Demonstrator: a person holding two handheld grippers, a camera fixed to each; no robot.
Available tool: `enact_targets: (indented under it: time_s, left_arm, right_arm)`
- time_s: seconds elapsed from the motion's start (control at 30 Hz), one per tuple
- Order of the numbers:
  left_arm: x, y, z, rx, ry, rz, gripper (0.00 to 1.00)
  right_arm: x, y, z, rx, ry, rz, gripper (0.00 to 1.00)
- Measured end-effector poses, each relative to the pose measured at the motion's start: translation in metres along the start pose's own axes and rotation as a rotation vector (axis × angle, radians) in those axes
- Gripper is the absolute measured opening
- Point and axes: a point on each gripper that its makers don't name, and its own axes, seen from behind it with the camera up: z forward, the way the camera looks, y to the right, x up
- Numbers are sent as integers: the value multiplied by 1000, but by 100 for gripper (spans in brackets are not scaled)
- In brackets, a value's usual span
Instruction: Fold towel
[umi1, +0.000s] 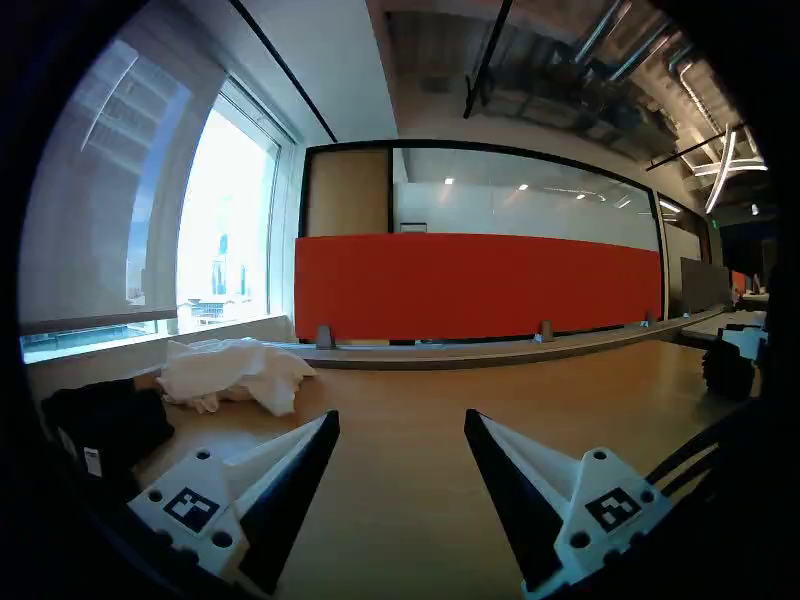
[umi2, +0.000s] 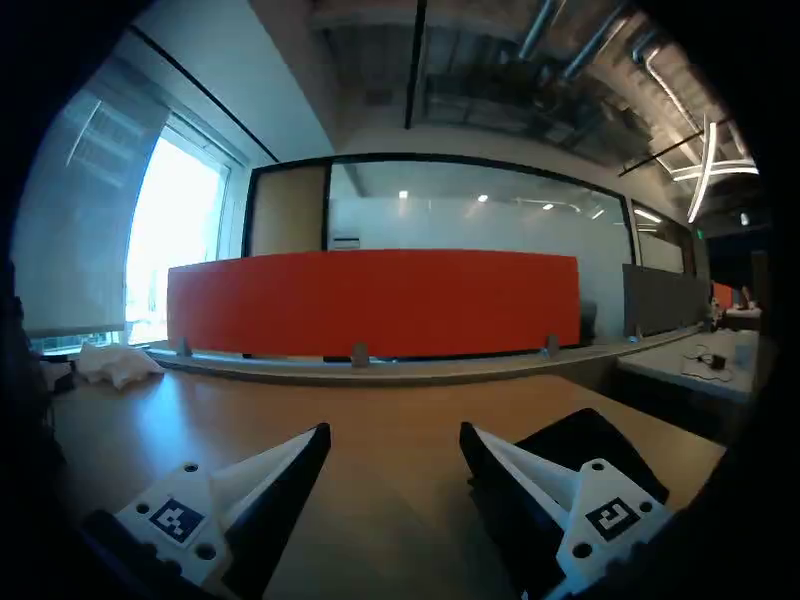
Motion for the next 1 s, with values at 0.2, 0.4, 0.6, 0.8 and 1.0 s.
enact_targets:
  time_s: [0.2,0.4,0.6,0.8,1.0]
  left_arm:
    - [0,0,0,0,0,0,93]
    - [0,0,0,0,0,0,93]
    - [0,0,0,0,0,0,93]
    - [0,0,0,0,0,0,93]
    - [0,-1,0,0,0,0,93]
  right_arm:
    - [-7,-3,-2,5,-4,-13,100]
    - [-6,-3,0,2,-7,-14,100]
    - [-5,-4,1,5,-8,-13,100]
    - [-4,-4,0,3,-9,-12,100]
    - [-5,-4,0,3,-9,-12,100]
